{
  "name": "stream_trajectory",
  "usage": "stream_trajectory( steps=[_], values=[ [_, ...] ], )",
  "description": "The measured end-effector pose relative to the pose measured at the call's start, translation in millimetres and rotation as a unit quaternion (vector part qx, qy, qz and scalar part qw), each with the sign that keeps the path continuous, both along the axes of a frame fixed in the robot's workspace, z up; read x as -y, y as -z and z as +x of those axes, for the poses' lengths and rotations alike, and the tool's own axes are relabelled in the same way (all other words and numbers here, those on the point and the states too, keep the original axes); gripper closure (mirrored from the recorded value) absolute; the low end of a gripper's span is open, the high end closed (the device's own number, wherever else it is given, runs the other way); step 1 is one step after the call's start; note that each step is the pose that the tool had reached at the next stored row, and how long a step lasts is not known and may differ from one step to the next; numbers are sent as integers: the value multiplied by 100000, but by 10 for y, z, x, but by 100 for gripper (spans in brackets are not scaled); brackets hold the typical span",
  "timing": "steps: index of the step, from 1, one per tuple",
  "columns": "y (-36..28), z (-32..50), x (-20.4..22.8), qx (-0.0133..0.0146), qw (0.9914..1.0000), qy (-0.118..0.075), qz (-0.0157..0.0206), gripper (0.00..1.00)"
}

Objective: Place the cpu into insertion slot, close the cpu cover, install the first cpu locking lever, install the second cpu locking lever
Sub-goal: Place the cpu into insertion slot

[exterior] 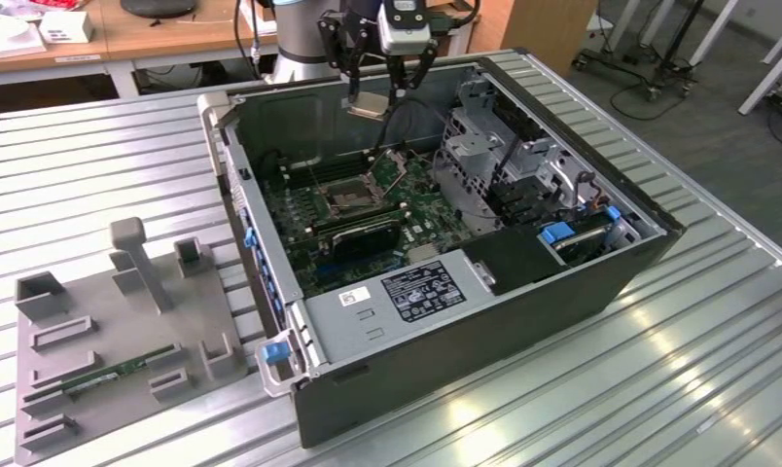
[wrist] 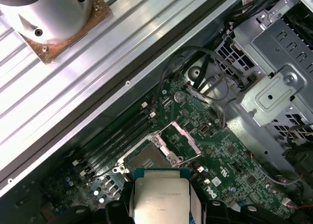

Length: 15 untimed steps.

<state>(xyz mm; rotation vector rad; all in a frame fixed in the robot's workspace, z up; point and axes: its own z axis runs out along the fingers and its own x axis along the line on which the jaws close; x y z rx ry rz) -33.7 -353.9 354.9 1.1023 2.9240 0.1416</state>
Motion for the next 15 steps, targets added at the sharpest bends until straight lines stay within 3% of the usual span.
stream_trajectory(
  steps=[5, 8, 12, 15],
  values=[
    [1, 0, 0, -2, 99979, 2037, 0, 46],
    [3, 0, 0, 0, 99902, 4416, 4, 46],
    [5, 0, 0, -4, 99689, 7883, -1, 46],
    [8, 0, 0, -3, 99435, 10617, 3, 46]
  ],
)
